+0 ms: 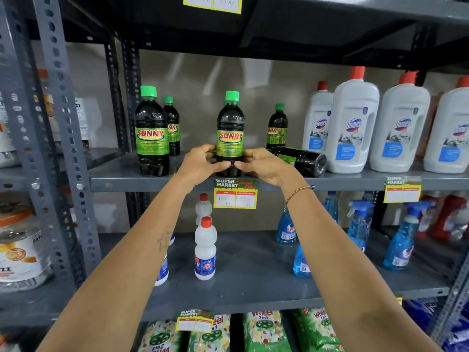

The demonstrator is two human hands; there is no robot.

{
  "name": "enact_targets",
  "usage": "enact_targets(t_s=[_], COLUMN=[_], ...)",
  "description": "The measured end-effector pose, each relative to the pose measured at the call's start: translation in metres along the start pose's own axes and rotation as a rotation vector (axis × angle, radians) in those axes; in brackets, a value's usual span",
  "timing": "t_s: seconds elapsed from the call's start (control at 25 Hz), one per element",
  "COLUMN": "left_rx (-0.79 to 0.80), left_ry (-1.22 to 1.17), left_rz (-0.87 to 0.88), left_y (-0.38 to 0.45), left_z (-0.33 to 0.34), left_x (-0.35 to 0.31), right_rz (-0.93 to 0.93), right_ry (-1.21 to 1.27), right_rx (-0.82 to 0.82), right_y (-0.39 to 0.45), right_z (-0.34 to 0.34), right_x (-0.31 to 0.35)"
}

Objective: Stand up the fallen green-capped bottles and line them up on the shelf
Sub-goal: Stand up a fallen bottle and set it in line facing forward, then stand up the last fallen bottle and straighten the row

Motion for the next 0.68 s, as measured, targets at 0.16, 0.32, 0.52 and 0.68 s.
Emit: enact_targets(t_s=[0.16, 0.32, 0.52, 0.68], left_rx=[0.007, -0.01, -0.515, -0.428], left_ry=[0.005, 0.073, 0.323, 0.419], left_rz=[0.009, -0.001, 0.32, 0.548], left_y=[-0.008, -0.014, -0.041, -0.061], left_z=[-0.002, -0.001, 0.003, 0.048], left_x=[-0.001, -0.003, -0.031, -0.06], right_rz=[-0.004, -0.007, -0.083, -0.225], right_ry=[0.037, 0.054, -0.207, -0.583], right_rx=[0.02, 0.03, -0.245, -0.586], right_y=[-0.005, -0.01, -0.015, -0.016], right_z=[0.002, 0.004, -0.015, -0.049], right_x=[0.0, 0.003, 0.018, 0.035])
Point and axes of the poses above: each hand's wrist, its own y-axis towards the middle knuckle, its own z-axis out of the palm, x = y × z, the point moved 4 cm from there along y, towards the middle knuckle, and after that the axes turned 13 degrees about y, right-handed, at the moved point
